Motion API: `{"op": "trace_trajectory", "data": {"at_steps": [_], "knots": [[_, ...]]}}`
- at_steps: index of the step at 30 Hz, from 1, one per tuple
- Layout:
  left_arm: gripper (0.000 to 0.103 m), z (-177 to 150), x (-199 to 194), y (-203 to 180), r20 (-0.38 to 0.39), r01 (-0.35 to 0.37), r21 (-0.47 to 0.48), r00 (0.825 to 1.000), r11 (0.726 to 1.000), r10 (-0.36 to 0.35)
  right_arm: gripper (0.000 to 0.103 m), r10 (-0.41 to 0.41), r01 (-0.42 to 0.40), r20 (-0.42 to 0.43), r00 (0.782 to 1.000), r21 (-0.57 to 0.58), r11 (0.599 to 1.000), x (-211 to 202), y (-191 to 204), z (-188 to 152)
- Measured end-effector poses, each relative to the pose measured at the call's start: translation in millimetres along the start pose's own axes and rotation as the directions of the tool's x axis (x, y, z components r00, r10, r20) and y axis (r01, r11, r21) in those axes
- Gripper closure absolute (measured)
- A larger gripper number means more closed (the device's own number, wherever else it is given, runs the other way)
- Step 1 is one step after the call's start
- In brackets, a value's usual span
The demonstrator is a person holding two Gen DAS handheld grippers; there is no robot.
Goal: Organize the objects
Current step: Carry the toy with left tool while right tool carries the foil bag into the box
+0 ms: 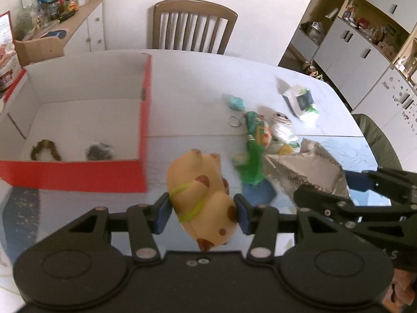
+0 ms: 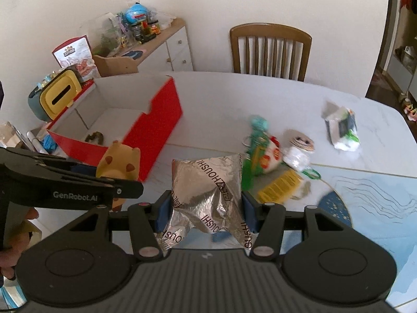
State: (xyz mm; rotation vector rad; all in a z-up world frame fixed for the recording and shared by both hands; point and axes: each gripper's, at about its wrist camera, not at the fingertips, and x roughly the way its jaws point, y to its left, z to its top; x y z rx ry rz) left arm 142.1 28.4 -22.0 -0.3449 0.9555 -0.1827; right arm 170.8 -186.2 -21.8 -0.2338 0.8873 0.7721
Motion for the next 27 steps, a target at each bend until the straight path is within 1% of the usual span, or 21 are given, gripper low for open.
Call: {"op": "trace_trajectory", "data": {"at_steps": [5,9,12,14,16,19,22,24,27], "knots": [[0.054,12,-11,36,-0.01,-0.009,0.005,1.0,1.0,0.009,0.048,0.001,-0.001,0.017,1.0,-0.012,1.0,5,40,17],[0.053,27,-20,64,-0.013,-0.018,0.02,1.0,1.0,0.018,0.048,0.004,-0.003,0.019,1.0,-0.022,1.0,15,69,31],[0.053,37,-24,84,-0.01,-0.029,0.024,1.0,0.999,0.029,0.048,0.041,-0.041,0.002,0.999,0.005,0.999,25,85,44],[0.053,44,-25,99,-0.01,-0.038,0.019,0.999,0.999,0.038,0.048,0.035,-0.035,0.008,0.999,-0.006,0.999,32,98,51],[0.053,52,-26,115,0.0,-0.056,0.012,0.998,0.998,0.056,0.048,0.025,-0.025,0.011,1.0,-0.021,0.999,39,111,57],[0.053,63,-22,135,0.029,-0.11,0.01,0.994,0.994,0.109,0.048,0.023,-0.023,0.014,1.0,-0.029,0.999,49,124,67],[0.053,74,-15,158,0.025,-0.117,-0.021,0.993,0.993,0.118,0.048,0.012,-0.011,0.026,1.0,-0.051,0.999,65,137,78],[0.053,83,-10,170,0.029,-0.141,-0.023,0.99,0.99,0.141,0.048,-0.003,0.005,0.026,1.0,-0.06,0.998,76,144,85],[0.053,95,-1,187,0.025,-0.18,-0.039,0.983,0.983,0.181,0.048,-0.003,0.005,0.018,1.0,-0.069,0.998,94,153,96]]}}
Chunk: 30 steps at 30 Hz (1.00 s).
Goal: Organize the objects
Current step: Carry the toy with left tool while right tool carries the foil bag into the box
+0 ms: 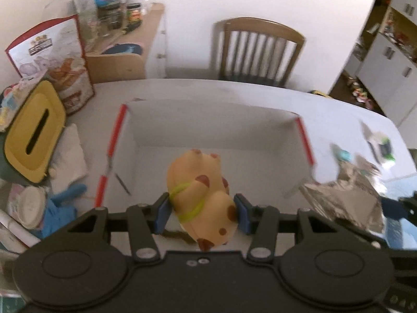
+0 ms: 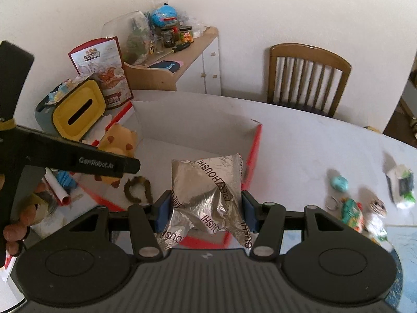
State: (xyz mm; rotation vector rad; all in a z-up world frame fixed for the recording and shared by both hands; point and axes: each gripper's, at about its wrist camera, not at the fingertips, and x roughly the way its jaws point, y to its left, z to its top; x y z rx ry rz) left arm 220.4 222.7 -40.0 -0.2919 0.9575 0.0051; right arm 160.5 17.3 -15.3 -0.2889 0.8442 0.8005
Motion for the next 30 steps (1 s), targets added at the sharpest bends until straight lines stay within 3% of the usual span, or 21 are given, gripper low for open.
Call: {"op": "trace_trajectory", "data": {"at_steps": [8,17,30], "knots": [[0.053,20,39,12,-0.045,-0.034,0.046,0.998,0.998,0.036,0.048,-0.017,0.016,-0.007,1.0,-0.085,0.996,40,24,18],[0.053,24,87,13,-0.115,-0.049,0.115,0.991,0.992,0.063,0.048,-0.054,0.042,-0.096,0.994,-0.124,0.991,102,33,18],[0.053,21,130,1,-0.219,-0.033,0.227,0.972,0.973,0.084,0.048,-0.071,0.04,-0.197,0.978,-0.156,0.987,141,39,14]]}}
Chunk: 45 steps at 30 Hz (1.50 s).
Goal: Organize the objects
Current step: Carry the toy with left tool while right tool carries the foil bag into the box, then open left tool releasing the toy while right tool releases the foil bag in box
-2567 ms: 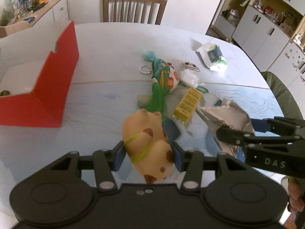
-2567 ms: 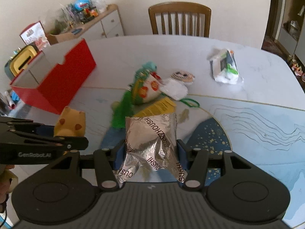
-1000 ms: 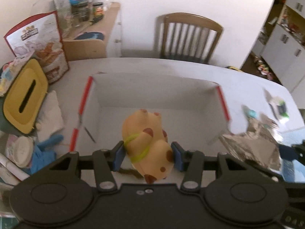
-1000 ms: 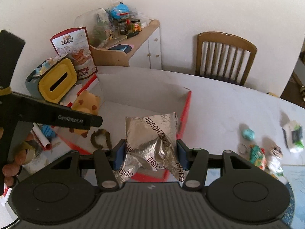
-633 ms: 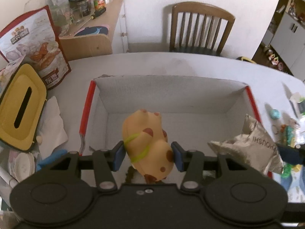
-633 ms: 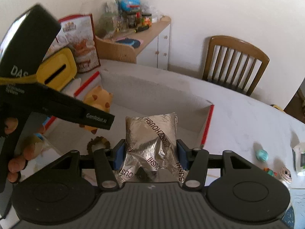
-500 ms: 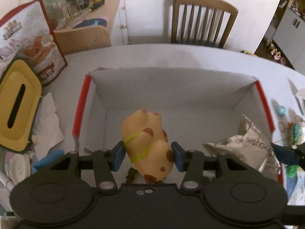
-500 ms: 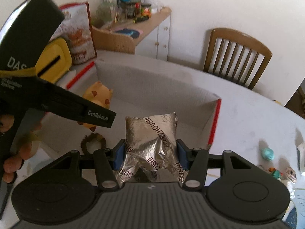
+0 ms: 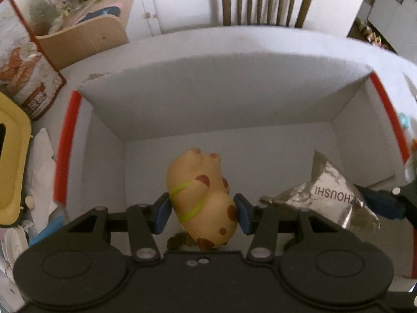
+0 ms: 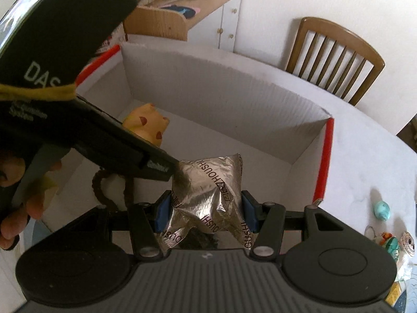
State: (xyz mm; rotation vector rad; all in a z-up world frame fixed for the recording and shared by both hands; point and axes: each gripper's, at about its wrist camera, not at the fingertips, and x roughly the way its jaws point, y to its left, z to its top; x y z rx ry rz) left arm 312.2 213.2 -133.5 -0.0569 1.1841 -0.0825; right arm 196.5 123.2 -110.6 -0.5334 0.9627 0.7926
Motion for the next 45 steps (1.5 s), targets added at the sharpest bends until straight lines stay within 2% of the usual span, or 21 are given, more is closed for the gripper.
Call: {"op": "trace_trajectory", "data": {"at_steps": [7,14,17,19,20,22,24,28,34,38,39,41,45], "knots": [[0.053,0,15,-1,-0.067,0.023,0.015,0.998,1.0,-0.022,0.048,0.0,0.0,-0.023,1.0,-0.002,1.0,7,0,-2],[0.054,1,19,2,-0.098,0.048,-0.003,0.994,0.999,-0.048,0.047,0.008,-0.008,-0.02,1.0,0.006,1.0,6,-2,-4],[0.051,1,22,2,-0.13,0.051,-0.009,0.99,0.999,-0.052,0.046,0.01,-0.01,-0.021,1.0,0.01,1.0,5,-2,-5],[0.043,1,23,3,-0.137,0.043,-0.023,0.99,0.999,-0.046,0.045,0.006,-0.006,-0.016,1.0,-0.001,1.0,2,1,-7],[0.042,1,23,3,-0.139,0.04,-0.029,0.989,0.999,-0.044,0.044,0.002,-0.002,-0.012,1.0,-0.008,1.0,1,2,-7],[0.039,1,22,4,-0.142,0.044,-0.033,0.989,0.998,-0.048,0.037,0.003,-0.003,0.007,1.0,-0.026,1.0,-5,4,-8],[0.037,-1,20,4,-0.135,0.049,-0.04,0.989,0.998,-0.054,0.032,-0.004,0.005,0.023,1.0,-0.033,0.999,-12,6,-9],[0.028,-3,11,5,-0.102,0.052,-0.052,0.993,0.997,-0.057,0.032,-0.011,0.012,0.027,1.0,-0.027,1.0,-21,6,-13],[0.027,-12,-10,1,-0.044,0.073,-0.081,0.996,0.994,-0.076,0.032,-0.005,0.004,0.058,0.998,0.023,1.0,-43,6,-17],[0.027,-19,-38,3,0.004,0.114,-0.084,0.993,0.99,-0.114,0.032,0.001,-0.005,0.09,0.996,0.05,0.999,-59,-5,-21],[0.027,-9,-37,9,0.016,0.124,-0.08,0.992,0.989,-0.123,0.032,-0.001,-0.005,0.097,0.995,0.059,0.998,-65,-6,-22],[0.027,-13,-46,12,0.042,0.136,-0.077,0.99,0.988,-0.134,0.032,0.006,-0.015,0.112,0.994,0.08,0.997,-76,-9,-27],[0.026,-16,-64,-2,0.09,0.169,-0.074,0.983,0.983,-0.162,0.032,0.022,-0.037,0.15,0.988,0.103,0.994,-100,-11,-39]]}}
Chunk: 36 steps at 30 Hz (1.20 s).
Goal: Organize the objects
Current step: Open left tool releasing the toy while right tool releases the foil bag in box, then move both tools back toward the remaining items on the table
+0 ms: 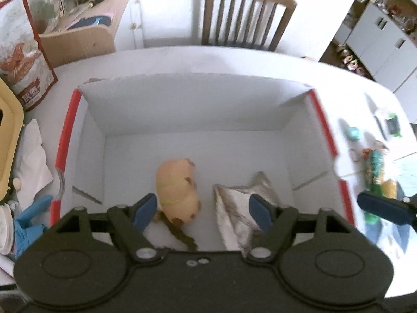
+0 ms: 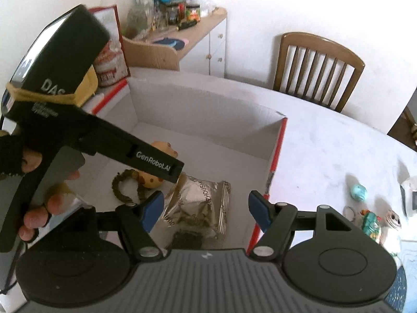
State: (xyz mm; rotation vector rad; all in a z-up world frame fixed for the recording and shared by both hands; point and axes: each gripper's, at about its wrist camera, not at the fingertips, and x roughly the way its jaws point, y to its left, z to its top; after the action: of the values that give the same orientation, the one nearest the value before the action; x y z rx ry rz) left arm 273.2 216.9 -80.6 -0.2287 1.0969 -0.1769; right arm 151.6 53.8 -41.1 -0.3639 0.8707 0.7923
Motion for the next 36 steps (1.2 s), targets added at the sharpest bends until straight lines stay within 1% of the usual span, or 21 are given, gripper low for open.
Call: {"op": "trace_trajectory", "data": {"at_steps": [3,8,11,13,15,17,21,26,28,31,32,34,36], "knots": [[0.026,-7,-10,-7,0.03,0.02,0.008,0.999,1.0,-0.02,0.032,0.013,-0.013,0.022,1.0,0.009,1.0,-15,-13,-5],[0.026,-20,-32,-20,0.089,0.015,0.013,0.996,1.0,-0.016,0.032,0.042,-0.045,0.063,0.997,0.037,0.998,-40,-21,-17],[0.025,-32,-53,-35,0.124,0.019,0.031,0.992,0.999,-0.022,0.032,0.055,-0.06,0.095,0.994,0.047,0.997,-60,-24,-25],[0.021,-40,-63,-43,0.149,0.016,0.034,0.989,0.999,-0.021,0.032,0.052,-0.058,0.111,0.993,0.054,0.997,-71,-28,-31],[0.021,-49,-72,-50,0.172,0.016,0.034,0.985,0.999,-0.022,0.029,0.057,-0.065,0.12,0.991,0.064,0.996,-81,-33,-37],[0.02,-56,-79,-57,0.183,0.018,0.027,0.983,0.999,-0.023,0.029,0.069,-0.078,0.135,0.988,0.061,0.995,-90,-37,-46],[0.019,-66,-91,-74,0.208,-0.008,0.009,0.978,1.0,0.006,0.028,0.098,-0.108,0.153,0.983,0.059,0.992,-108,-50,-65],[0.016,-78,-100,-104,0.236,-0.032,0.009,0.971,0.999,0.029,0.027,0.118,-0.132,0.173,0.978,0.076,0.988,-126,-78,-87],[0.013,-83,-103,-120,0.253,-0.04,0.01,0.967,0.999,0.036,0.027,0.117,-0.134,0.189,0.975,0.079,0.988,-133,-91,-96],[0.009,-91,-105,-143,0.271,-0.052,0.016,0.961,0.999,0.046,0.026,0.096,-0.12,0.228,0.969,0.094,0.988,-145,-110,-107],[0.008,-94,-105,-151,0.274,-0.052,0.016,0.961,0.999,0.046,0.025,0.092,-0.119,0.237,0.967,0.102,0.988,-148,-119,-112],[0.006,-98,-104,-167,0.277,-0.025,0.021,0.961,0.999,0.018,0.025,0.089,-0.121,0.249,0.964,0.119,0.985,-153,-134,-120],[0.003,-102,-103,-181,0.288,-0.028,0.019,0.957,0.999,0.022,0.022,0.089,-0.125,0.255,0.963,0.131,0.984,-157,-150,-129]]}}
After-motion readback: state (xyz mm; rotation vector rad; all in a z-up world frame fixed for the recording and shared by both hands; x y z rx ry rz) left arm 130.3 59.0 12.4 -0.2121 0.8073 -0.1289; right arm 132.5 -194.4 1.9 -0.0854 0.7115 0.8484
